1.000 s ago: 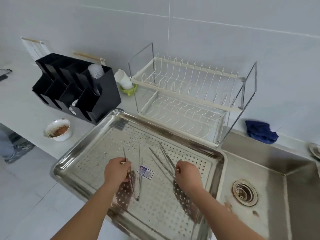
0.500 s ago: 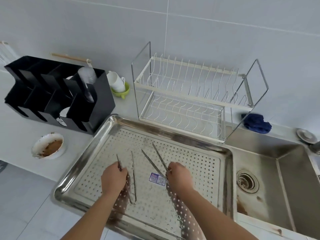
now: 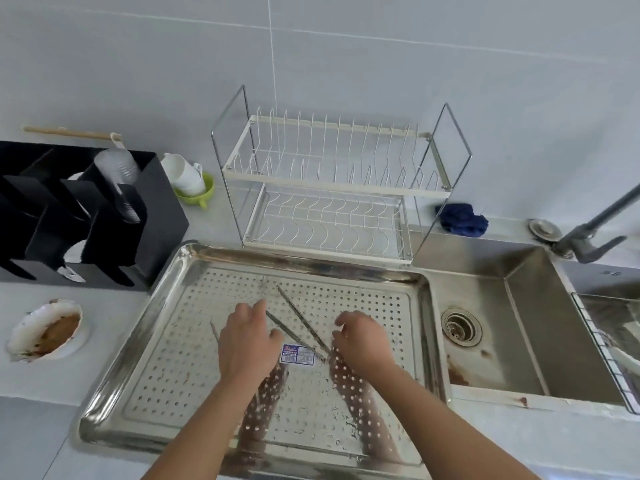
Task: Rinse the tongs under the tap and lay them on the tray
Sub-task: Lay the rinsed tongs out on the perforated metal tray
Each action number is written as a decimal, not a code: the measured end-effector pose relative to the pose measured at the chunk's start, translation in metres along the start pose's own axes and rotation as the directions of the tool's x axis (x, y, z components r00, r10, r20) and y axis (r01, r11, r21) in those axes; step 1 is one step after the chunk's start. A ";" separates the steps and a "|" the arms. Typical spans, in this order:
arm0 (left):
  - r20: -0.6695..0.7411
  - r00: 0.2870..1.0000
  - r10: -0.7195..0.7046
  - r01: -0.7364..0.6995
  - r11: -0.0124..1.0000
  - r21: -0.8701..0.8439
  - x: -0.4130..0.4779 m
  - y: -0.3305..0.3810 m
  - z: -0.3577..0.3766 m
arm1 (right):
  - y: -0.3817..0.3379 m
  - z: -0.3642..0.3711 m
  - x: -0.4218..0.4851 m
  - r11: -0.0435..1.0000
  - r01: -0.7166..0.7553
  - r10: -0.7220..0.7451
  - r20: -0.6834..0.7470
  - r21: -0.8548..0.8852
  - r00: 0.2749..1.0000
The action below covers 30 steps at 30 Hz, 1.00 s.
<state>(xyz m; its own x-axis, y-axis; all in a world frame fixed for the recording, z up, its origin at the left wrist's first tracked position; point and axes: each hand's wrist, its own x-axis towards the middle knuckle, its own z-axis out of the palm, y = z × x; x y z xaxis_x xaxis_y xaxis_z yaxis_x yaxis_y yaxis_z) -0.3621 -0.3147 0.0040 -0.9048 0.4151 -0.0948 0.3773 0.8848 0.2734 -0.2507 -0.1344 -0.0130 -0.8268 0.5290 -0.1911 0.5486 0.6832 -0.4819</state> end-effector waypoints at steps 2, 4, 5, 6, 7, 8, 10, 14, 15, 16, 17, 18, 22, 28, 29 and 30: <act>0.012 0.996 0.091 -0.091 0.996 0.011 -0.002 0.017 0.000 | 0.010 -0.010 -0.009 1.000 -0.015 0.015 -0.028 0.017 0.999; 0.026 0.981 0.193 -0.194 0.980 0.034 -0.008 0.037 0.003 | 0.021 -0.023 -0.019 0.999 -0.043 0.045 -0.056 0.033 0.997; 0.035 0.968 0.247 -0.248 0.968 0.047 -0.012 0.048 0.005 | 0.028 -0.030 -0.024 0.998 -0.056 0.058 -0.070 0.041 0.996; 0.047 0.954 0.297 -0.300 0.952 0.059 -0.017 0.059 0.009 | 0.035 -0.037 -0.029 0.996 -0.068 0.073 -0.087 0.050 0.994; 0.063 0.939 0.339 -0.343 0.937 0.071 -0.022 0.070 0.013 | 0.043 -0.044 -0.034 0.995 -0.080 0.086 -0.106 0.057 0.991; 0.080 0.924 0.373 -0.379 0.922 0.080 -0.027 0.082 0.017 | 0.051 -0.051 -0.040 0.994 -0.092 0.099 -0.122 0.061 0.988; 0.104 0.900 0.424 -0.433 0.897 0.093 -0.037 0.109 0.026 | 0.071 -0.066 -0.052 0.990 -0.114 0.126 -0.151 0.082 0.980; 0.108 0.860 0.498 -0.508 0.856 0.092 -0.058 0.168 0.041 | 0.121 -0.095 -0.076 0.977 -0.169 0.190 -0.175 0.130 0.966; 0.102 0.852 0.513 -0.521 0.849 0.088 -0.064 0.185 0.045 | 0.137 -0.103 -0.083 0.974 -0.179 0.203 -0.180 0.140 0.963; 0.097 0.849 0.520 -0.528 0.845 0.086 -0.068 0.198 0.049 | 0.149 -0.108 -0.087 0.971 -0.187 0.212 -0.182 0.148 0.960; 0.091 0.846 0.525 -0.532 0.842 0.089 -0.074 0.212 0.052 | 0.162 -0.115 -0.092 0.969 -0.196 0.222 -0.182 0.151 0.958; 0.087 0.844 0.529 -0.536 0.839 0.095 -0.082 0.230 0.057 | 0.180 -0.123 -0.100 0.968 -0.203 0.229 -0.183 0.150 0.956; 0.082 0.837 0.541 -0.547 0.831 0.100 -0.117 0.297 0.076 | 0.247 -0.157 -0.123 0.969 -0.203 0.227 -0.189 0.138 0.955; 0.129 0.822 0.555 -0.566 0.822 0.063 -0.148 0.383 0.104 | 0.334 -0.205 -0.147 0.958 -0.249 0.274 -0.198 0.141 0.941; 0.133 0.820 0.556 -0.567 0.822 0.060 -0.150 0.396 0.107 | 0.346 -0.212 -0.150 0.957 -0.259 0.282 -0.199 0.133 0.939; 0.136 0.817 0.560 -0.571 0.819 0.059 -0.152 0.408 0.111 | 0.358 -0.218 -0.151 0.955 -0.269 0.290 -0.202 0.126 0.935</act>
<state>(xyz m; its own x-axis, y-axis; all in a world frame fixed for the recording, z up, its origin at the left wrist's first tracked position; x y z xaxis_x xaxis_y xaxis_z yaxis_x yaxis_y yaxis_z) -0.0487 0.0062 0.0235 -0.5015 0.8634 -0.0550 0.8370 0.5003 0.2217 0.0977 0.1403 0.0299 -0.5888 0.7950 -0.1456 0.7307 0.4466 -0.5164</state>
